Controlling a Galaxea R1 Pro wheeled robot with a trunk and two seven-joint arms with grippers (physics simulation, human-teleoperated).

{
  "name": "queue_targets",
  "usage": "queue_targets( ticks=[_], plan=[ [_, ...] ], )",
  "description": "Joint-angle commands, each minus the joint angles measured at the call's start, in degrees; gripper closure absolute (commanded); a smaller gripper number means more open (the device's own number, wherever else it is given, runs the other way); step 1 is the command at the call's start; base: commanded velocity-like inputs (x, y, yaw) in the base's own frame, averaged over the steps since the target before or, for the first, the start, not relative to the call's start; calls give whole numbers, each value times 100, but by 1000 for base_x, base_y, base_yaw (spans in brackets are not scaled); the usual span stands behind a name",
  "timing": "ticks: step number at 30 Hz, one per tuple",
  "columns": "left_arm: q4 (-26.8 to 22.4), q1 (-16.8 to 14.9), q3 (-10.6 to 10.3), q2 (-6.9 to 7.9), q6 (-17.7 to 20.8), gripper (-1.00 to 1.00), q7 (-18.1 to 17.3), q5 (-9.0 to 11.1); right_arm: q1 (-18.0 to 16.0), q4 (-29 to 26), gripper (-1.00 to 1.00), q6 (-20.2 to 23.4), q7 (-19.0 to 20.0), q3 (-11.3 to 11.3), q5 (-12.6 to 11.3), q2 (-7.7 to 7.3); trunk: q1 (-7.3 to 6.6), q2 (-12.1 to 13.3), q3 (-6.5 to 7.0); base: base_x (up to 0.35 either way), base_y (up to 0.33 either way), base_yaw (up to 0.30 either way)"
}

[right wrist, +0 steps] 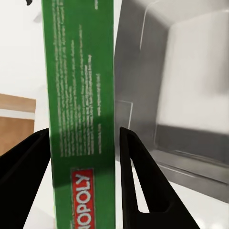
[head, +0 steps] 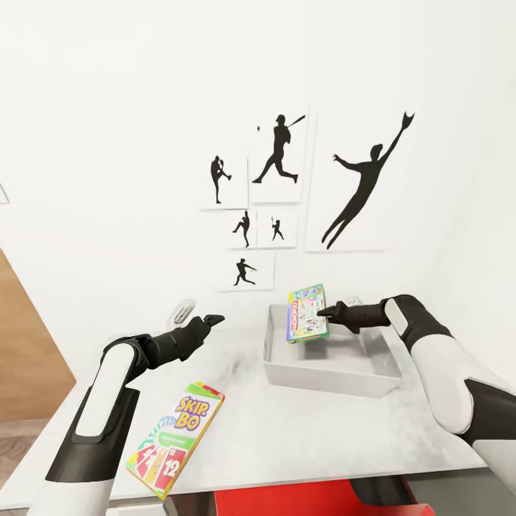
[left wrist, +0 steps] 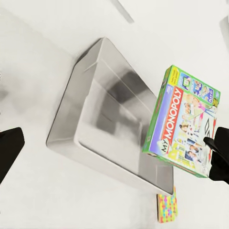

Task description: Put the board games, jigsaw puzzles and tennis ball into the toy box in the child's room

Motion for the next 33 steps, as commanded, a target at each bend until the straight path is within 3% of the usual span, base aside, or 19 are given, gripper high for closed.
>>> queue_targets(
  ticks=[1,18,22,26,27,30,33],
  plan=[
    [-5,-7,3,-2,6,-100,61,57,-9,2,100,44,-16,-26,-29,6,4,-14,-21,0,0,0],
    [-67,-26,-31,-38,37,-100,-46,104,-70,16,100,145,-32,-30,-31,42,4,-14,-167,0,0,0],
    [-83,-42,-41,-47,69,-100,-334,124,-98,16,100,158,-26,-31,-33,47,4,-14,-204,0,0,0],
    [-93,-25,-40,-16,90,-100,-1122,137,-119,16,100,166,-13,-35,-37,44,4,-14,-241,0,0,0],
    [-93,-25,-40,-16,90,-100,-1122,137,-119,16,100,166,-13,-35,-37,44,4,-14,-250,0,0,0],
    [-96,-5,-27,2,110,-100,-1677,141,-126,15,100,169,-6,-36,-39,44,4,-14,-278,0,0,0],
    [-98,4,-21,7,132,-100,-1905,142,-128,12,100,170,-4,-36,-39,43,4,-14,-306,0,0,0]
  ],
)
